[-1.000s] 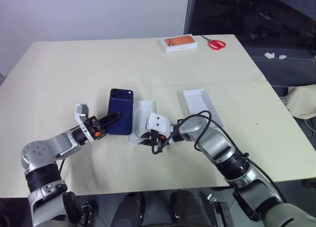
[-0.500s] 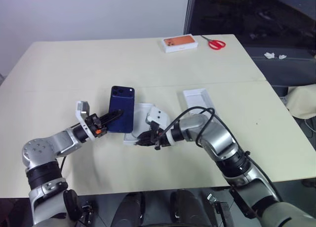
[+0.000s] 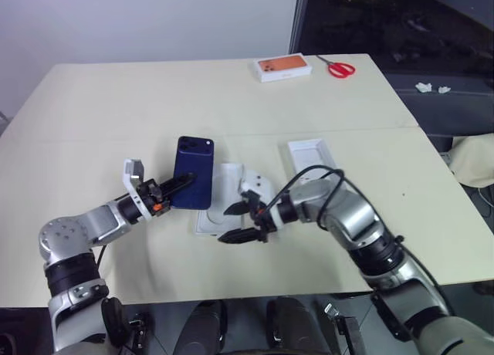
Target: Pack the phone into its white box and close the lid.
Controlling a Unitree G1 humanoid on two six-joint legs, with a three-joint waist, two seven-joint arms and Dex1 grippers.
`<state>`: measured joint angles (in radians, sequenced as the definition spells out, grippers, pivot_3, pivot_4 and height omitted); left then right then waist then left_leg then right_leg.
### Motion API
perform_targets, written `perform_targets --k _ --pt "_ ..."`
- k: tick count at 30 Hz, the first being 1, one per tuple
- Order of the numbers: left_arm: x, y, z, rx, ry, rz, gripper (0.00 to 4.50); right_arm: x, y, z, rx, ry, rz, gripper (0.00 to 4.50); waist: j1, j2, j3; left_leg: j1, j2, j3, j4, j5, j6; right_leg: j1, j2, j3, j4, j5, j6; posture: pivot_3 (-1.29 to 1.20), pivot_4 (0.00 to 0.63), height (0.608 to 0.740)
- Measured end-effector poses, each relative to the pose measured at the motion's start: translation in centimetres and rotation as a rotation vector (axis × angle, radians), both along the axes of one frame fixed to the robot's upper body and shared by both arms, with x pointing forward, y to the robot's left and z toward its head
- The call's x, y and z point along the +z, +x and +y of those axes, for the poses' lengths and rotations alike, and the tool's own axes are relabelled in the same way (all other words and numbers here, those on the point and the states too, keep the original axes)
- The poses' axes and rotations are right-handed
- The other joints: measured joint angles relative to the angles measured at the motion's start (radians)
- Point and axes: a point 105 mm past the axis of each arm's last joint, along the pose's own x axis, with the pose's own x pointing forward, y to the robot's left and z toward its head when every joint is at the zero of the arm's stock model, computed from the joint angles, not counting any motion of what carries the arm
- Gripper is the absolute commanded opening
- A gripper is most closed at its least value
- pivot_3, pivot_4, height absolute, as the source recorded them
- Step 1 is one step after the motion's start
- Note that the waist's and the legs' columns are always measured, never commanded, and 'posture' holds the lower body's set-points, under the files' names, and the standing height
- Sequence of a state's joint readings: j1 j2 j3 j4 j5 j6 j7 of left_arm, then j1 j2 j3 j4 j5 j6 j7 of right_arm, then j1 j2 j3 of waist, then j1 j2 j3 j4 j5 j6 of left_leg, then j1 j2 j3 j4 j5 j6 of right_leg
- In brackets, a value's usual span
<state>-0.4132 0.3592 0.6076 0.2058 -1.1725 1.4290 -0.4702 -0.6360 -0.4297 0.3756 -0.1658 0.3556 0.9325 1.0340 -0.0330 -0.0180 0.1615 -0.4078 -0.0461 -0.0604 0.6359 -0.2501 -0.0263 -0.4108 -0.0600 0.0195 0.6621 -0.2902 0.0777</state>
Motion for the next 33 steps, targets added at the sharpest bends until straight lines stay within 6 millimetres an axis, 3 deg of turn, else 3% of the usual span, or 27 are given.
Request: perform_targets --k 5,10,14,18,20,33 --pt "-0.8 -0.5 -1.4 -0.032 0.018 0.014 0.0 0.7 1.1 -2.1 -0.043 -0.016 -0.065 3.78 0.008 0.0 0.0 0.0 0.0 0.0 0.0 0.0 0.0 0.0 0.0 0.0 0.0 0.0 0.0 0.0 0.15 0.74" --pt "-2.0 -0.8 -2.1 -0.041 0.052 0.049 0.0 -0.1 1.8 -3.4 -0.086 -0.048 -0.088 3.78 0.015 -0.001 0.0 0.0 0.0 0.0 0.0 0.0 0.0 0.0 0.0 0.0 0.0 0.0 0.0 0.0 0.15 0.74" --pt "-2.5 -0.9 -2.4 -0.051 0.06 0.065 1.75 0.0 2.1 -3.3 -0.096 -0.047 -0.106 3.82 0.02 -0.001 0.001 0.0 0.0 0.0 0.001 0.0 0.0 0.0 0.0 0.0 0.0 0.0 0.0 0.0 0.15 0.74" --pt "-1.9 -0.9 -2.8 -0.063 0.043 0.028 3.81 0.0 2.2 -3.3 -0.105 -0.046 -0.116 3.82 0.022 -0.001 0.001 0.0 0.0 0.0 0.001 0.0 0.0 0.002 0.0 0.0 0.0 0.0 0.0 0.0 0.15 0.74" --pt "-1.4 -0.9 -3.0 -0.077 0.032 0.007 4.46 -0.1 2.3 -3.4 -0.112 -0.048 -0.114 3.82 0.023 0.0 0.0 0.001 0.0 0.0 0.002 0.0 0.0 0.003 0.0 -0.001 0.0 0.0 0.0 0.0 0.15 0.74" --pt "-1.3 -0.8 -3.8 -0.102 0.035 0.016 4.46 -0.3 2.5 -3.0 -0.125 -0.036 -0.108 3.82 0.026 0.0 0.0 0.002 0.0 -0.001 0.004 -0.001 0.002 0.005 0.0 -0.002 0.0 0.0 0.0 0.0 0.15 0.74"
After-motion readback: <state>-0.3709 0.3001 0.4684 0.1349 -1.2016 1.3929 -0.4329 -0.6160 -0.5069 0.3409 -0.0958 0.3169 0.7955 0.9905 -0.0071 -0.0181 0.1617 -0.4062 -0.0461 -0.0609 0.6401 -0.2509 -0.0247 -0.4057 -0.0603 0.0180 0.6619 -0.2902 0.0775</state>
